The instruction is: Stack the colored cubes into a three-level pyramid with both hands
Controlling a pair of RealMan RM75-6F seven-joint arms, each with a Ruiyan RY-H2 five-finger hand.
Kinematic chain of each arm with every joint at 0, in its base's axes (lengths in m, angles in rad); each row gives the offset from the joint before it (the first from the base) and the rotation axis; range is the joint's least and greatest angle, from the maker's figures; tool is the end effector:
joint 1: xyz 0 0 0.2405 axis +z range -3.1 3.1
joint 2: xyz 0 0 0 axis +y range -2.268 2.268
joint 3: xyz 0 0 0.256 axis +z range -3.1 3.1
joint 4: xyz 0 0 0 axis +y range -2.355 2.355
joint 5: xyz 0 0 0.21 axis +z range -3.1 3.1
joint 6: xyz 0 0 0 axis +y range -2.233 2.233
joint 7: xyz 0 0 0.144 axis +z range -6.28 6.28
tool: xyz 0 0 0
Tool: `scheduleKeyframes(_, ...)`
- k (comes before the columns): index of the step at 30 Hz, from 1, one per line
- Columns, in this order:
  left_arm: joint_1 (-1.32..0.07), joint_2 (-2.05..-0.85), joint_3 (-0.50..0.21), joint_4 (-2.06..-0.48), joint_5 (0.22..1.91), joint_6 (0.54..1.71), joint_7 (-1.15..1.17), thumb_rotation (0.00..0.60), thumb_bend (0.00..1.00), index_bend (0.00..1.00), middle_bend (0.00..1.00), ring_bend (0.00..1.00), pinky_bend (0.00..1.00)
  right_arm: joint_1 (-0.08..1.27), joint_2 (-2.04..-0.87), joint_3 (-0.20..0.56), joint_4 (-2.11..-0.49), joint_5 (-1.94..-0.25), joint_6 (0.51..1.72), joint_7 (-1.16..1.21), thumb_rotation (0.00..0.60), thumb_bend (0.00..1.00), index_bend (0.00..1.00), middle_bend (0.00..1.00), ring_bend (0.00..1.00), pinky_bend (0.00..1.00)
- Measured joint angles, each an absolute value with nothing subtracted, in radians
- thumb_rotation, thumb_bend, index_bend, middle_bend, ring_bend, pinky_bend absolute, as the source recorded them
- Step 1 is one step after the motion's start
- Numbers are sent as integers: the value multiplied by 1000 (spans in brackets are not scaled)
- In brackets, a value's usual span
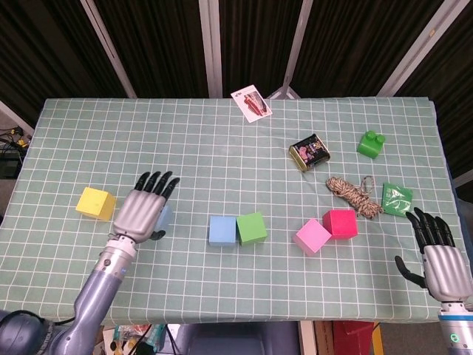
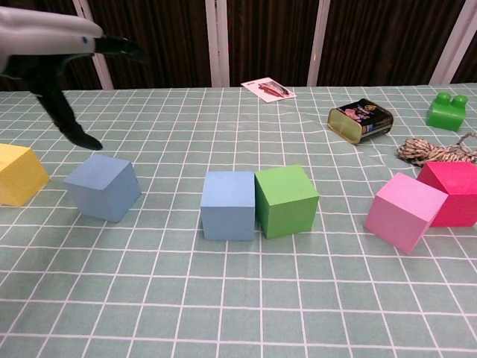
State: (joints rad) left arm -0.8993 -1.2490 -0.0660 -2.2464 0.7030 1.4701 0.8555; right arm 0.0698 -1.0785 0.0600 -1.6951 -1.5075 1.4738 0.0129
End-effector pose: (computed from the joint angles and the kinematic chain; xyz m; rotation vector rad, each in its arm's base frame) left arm -0.0803 0.2754 0.0793 -1.7796 -0.8376 -0.7592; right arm -0.2987 -0.1774 0.1637 1.3703 -0.9531 0.9447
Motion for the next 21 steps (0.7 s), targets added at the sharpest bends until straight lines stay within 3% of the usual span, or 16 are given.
scheduleKeyframes(7, -671, -1125, 139, -2255, 1054, 1541, 634, 600, 87, 0, 0, 0, 0, 82, -1059, 57, -1722, -1520, 1457, -6, 600, 343, 0, 0, 0, 0)
scheduleKeyframes(12, -475, -1075, 266, -2163, 1273, 1613, 431, 600, 87, 0, 0, 0, 0, 104, -1032, 56, -1740, -1533, 1424, 0, 600, 343, 0, 0, 0, 0)
scheduleKeyframes(16, -370, -1062, 314, -2050, 1353, 1658, 349, 600, 88, 0, 0, 0, 0, 139, -1005, 60, -1753, -1553, 1382, 14, 600, 343, 0, 0, 0, 0)
scheduleKeyframes(21, -289, -1063, 324, -1946, 1421, 1686, 269, 600, 87, 0, 0, 0, 0, 208, -966, 68, -1778, -1580, 1292, 31, 600, 339, 0, 0, 0, 0)
